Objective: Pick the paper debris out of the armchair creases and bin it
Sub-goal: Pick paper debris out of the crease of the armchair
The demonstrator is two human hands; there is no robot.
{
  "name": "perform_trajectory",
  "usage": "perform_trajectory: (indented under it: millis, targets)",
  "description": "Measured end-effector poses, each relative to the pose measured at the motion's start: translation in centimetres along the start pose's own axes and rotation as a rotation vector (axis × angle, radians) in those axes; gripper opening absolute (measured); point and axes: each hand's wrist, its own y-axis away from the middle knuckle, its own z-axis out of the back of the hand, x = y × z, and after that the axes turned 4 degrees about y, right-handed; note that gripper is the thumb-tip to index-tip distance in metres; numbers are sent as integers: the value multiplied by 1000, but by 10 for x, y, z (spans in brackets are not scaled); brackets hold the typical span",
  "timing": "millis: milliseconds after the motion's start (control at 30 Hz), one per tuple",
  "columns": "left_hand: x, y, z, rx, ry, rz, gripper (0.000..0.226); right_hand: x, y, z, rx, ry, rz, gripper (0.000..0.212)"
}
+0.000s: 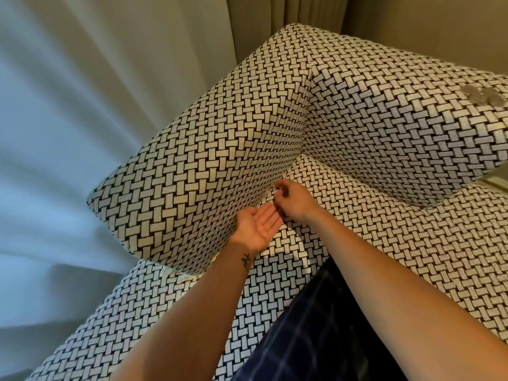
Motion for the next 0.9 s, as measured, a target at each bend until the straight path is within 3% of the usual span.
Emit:
perform_trajectory:
  millis: [167,400,500,900]
  targets:
    - [-2,-9,-5,-12,-3,21,40,-1,-16,-7,-71,247,113,43]
    - [-4,-12,-9,-36,26,39,42,2,-31,0,-70,597,279,12]
    - [-4,-13,-10,-35,32,45,44,2,-27,6,-47,742,404,13]
    - [-4,-4,-7,0,-24,37,44,-3,11,19,-134,699,639,7]
